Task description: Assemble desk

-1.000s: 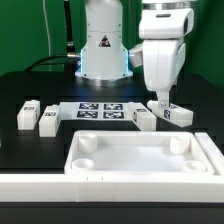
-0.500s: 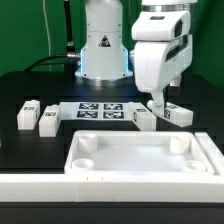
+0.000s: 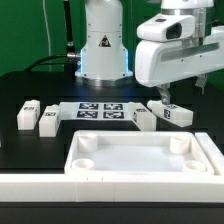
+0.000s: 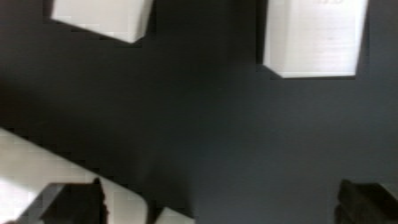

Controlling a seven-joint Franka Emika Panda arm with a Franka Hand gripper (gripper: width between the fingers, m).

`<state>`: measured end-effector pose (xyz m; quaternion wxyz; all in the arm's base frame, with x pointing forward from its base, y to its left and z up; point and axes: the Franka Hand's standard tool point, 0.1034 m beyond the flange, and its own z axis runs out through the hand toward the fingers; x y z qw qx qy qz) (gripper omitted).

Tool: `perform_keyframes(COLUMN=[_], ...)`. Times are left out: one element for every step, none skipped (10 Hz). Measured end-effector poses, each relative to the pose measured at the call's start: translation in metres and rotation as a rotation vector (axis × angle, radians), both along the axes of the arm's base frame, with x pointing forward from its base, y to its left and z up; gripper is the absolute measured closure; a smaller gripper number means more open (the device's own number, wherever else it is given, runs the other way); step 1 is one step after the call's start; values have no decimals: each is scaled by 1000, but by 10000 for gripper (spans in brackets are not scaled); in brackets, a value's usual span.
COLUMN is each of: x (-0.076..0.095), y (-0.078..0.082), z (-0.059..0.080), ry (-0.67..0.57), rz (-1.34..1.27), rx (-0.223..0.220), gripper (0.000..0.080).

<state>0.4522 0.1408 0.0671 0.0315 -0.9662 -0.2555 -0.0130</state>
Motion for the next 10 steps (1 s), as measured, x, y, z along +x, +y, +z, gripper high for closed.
perform_keyframes(x=[-1,-2,-3,-4,-14,-28,-31,-37,-36,-39], y=[7,7,8,9,16,22,22,15,17,17], z=[0,0,0,0,-2,-3,-3,-5,-4,-4], ry=[-8,5,22,15,25,97,128,194,235,308], rz=[31,32,34,29,17,24,39,37,43,50], rx=[-5,-7,-13,-13,-36,-98,-124,-157,-177,-214], gripper=[150,150,150,150,150,150,150,150,150,150])
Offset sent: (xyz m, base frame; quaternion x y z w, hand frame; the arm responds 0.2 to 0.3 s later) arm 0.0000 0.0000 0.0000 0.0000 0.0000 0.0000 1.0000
